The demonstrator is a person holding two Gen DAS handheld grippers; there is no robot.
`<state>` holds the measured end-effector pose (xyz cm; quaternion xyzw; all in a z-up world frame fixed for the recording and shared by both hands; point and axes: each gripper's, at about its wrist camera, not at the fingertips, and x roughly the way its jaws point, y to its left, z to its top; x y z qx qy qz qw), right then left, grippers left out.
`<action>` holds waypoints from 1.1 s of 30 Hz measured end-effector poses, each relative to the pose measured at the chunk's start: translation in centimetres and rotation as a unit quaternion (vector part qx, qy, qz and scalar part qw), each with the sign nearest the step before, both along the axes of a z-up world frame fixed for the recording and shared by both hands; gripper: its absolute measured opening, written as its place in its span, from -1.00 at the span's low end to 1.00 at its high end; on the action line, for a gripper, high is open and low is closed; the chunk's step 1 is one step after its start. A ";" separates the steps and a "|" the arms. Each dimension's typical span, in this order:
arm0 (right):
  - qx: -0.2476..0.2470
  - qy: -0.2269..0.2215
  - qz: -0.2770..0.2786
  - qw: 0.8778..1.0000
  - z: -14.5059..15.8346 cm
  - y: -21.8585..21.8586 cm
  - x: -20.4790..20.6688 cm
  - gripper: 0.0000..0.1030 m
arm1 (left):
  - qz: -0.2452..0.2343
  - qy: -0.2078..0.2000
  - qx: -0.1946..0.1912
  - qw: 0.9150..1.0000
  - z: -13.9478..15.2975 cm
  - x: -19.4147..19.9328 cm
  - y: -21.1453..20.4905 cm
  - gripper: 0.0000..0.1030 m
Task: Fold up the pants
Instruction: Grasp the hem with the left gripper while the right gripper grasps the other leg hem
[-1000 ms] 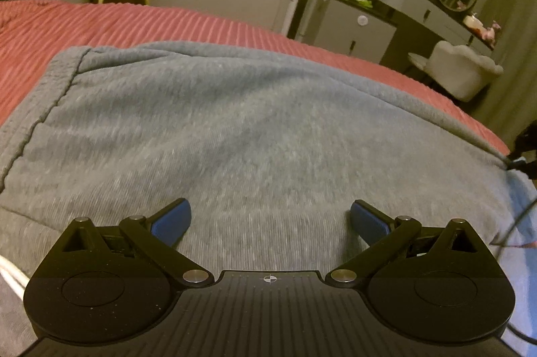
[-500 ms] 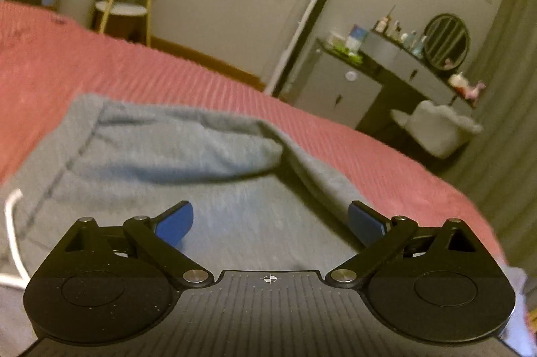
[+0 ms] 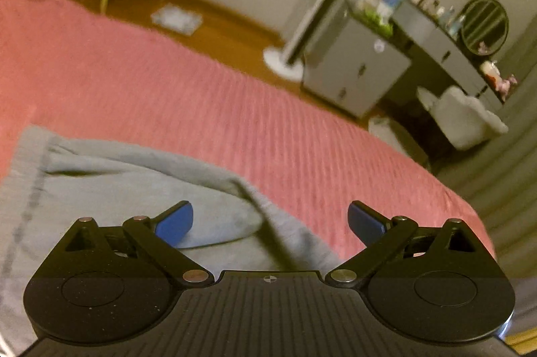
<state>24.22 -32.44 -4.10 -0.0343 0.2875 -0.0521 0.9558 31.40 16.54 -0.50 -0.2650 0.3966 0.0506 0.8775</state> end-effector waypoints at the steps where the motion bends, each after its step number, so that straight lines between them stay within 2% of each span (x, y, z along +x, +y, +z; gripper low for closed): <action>1: -0.008 0.008 0.000 1.000 -0.5 0.2 1.0 0.94 | -0.003 0.021 -0.010 1.000 -0.6 1.1 -0.1 0.96; 3: -0.026 0.032 -0.004 0.999 -1.3 0.9 2.2 0.94 | -0.007 0.054 -0.017 0.998 -2.2 2.8 -0.3 0.93; 4: -0.037 0.051 -0.002 0.998 -1.9 1.0 3.1 0.91 | -0.004 0.073 -0.017 0.997 -3.1 3.5 -0.3 0.84; 6: -0.068 0.087 -0.023 0.994 -2.8 0.9 5.1 0.54 | 0.015 0.100 -0.022 0.995 -4.6 4.3 -0.1 0.72; 7: -0.054 0.093 -0.046 0.993 -3.1 -0.2 5.7 0.26 | 0.021 0.103 -0.028 0.994 -5.2 4.4 0.2 0.71; 9: 0.017 0.090 -0.081 0.992 -2.6 -2.5 5.8 0.05 | 0.023 0.095 -0.036 0.995 -5.9 4.3 0.8 0.67; 10: 0.048 0.092 -0.096 0.990 -2.8 -3.7 6.0 -0.07 | 0.024 0.091 -0.037 0.995 -5.8 4.3 1.1 0.55; 12: 0.074 0.093 -0.098 0.988 -3.1 -5.1 5.9 -0.30 | 0.031 0.087 -0.041 0.995 -5.8 4.0 1.9 0.18; 13: 0.077 0.090 -0.103 0.988 -3.0 -5.5 6.0 -0.64 | 0.034 0.086 -0.040 0.995 -5.8 3.8 2.3 -0.16; 14: 0.085 0.087 -0.109 0.987 -2.7 -5.8 5.9 -0.81 | 0.031 0.083 -0.041 0.995 -5.8 3.5 2.7 -0.54; 17: 0.136 0.077 -0.131 0.979 -1.8 -7.1 5.3 -0.82 | 0.026 0.071 -0.072 0.995 -5.2 2.0 3.2 -0.77; 19: 0.172 0.057 -0.141 0.973 -0.9 -8.1 4.0 -0.82 | 0.027 0.050 -0.088 0.995 -4.1 0.2 3.4 -0.79; 22: 0.204 0.013 -0.156 0.966 1.5 -9.5 0.7 -0.82 | 0.013 0.012 -0.081 0.997 -1.3 -3.7 3.2 -0.80; 25: 0.250 -0.038 -0.181 0.950 4.7 -12.3 -4.6 -0.83 | -0.001 -0.025 -0.076 0.997 1.6 -9.8 2.5 -0.80; 28: 0.296 -0.076 -0.203 0.930 6.3 -15.8 -10.8 -0.83 | -0.004 -0.053 -0.092 0.994 3.3 -17.3 1.8 -0.84; 30: 0.302 -0.092 -0.223 0.922 6.3 -17.5 -14.4 -0.83 | -0.001 -0.075 -0.091 0.993 3.3 -22.4 1.2 -0.87; 32: 0.280 -0.093 -0.256 0.921 4.9 -19.3 -16.8 -0.82 | 0.002 -0.069 -0.078 0.995 2.0 -26.3 0.9 -0.86; 33: 0.285 -0.083 -0.265 0.918 3.8 -20.2 -17.5 -0.82 | 0.005 -0.062 -0.069 0.996 0.9 -27.5 0.8 -0.86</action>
